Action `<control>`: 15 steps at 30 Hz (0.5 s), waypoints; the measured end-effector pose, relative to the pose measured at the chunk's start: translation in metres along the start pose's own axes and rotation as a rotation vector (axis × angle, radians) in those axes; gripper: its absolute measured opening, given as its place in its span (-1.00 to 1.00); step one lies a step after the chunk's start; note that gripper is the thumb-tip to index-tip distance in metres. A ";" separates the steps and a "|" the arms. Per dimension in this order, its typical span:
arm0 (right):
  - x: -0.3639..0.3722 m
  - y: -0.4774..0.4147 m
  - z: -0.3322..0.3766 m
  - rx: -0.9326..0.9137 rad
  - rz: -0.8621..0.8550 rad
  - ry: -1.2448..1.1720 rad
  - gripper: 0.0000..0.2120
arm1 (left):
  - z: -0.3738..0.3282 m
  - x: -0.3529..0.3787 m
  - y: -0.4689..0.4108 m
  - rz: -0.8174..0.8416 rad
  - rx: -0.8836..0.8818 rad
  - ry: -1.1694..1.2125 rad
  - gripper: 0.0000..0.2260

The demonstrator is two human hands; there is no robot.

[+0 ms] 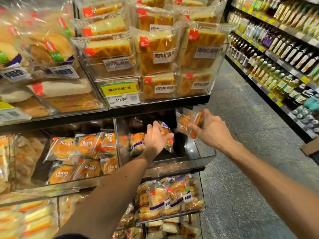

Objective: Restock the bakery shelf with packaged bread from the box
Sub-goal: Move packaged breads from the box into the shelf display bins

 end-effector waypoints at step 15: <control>0.013 -0.004 -0.025 0.045 0.069 -0.396 -0.67 | -0.005 0.038 -0.005 0.190 0.285 -1.048 -0.35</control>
Point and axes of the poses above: each hand's wrist, its own y-axis away from the middle knuckle, its own x-axis out of the palm, z = x × y, the point moved 9 cm from there along -y, towards the middle knuckle, and after that the axes turned 12 degrees about y, right-handed, at the moved point
